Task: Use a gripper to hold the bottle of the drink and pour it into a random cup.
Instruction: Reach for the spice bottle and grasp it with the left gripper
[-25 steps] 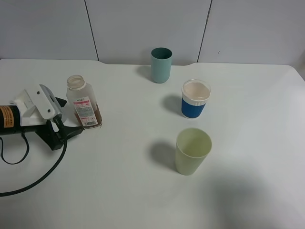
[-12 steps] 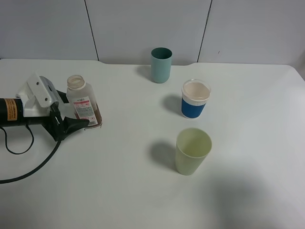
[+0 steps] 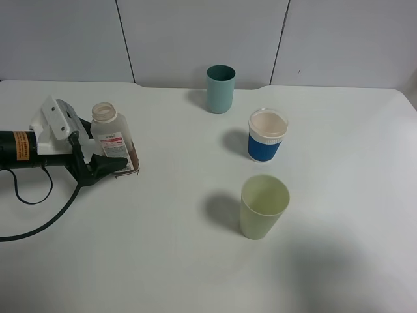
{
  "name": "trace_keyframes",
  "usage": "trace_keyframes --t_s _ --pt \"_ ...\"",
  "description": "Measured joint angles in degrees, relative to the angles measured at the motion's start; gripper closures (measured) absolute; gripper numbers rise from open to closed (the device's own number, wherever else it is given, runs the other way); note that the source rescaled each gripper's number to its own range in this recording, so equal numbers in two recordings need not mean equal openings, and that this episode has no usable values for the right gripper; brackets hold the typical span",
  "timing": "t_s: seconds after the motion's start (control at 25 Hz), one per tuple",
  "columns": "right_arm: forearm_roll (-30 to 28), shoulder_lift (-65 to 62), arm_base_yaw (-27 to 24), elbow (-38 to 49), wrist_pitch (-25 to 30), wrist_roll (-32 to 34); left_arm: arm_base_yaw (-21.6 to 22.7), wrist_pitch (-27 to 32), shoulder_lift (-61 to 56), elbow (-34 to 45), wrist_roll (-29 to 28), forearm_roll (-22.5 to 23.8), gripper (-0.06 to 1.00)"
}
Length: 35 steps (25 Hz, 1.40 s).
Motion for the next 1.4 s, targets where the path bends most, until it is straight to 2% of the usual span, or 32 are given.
trace_keyframes --t_s 0.28,0.6,1.0,1.4 --pt "0.00 0.00 0.00 0.00 0.00 0.00 0.00 -1.50 3.32 -1.24 0.06 -0.49 0.16" --pt "0.00 0.00 0.00 0.00 0.00 0.00 0.00 -2.47 4.31 -1.80 0.06 -0.92 0.26" --pt "0.00 0.00 0.00 0.00 0.00 0.00 0.00 -2.93 4.31 -1.80 0.06 -1.04 0.27" --pt "0.00 0.00 0.00 0.00 0.00 0.00 0.00 -2.93 4.31 -1.80 -0.13 -1.04 0.58"
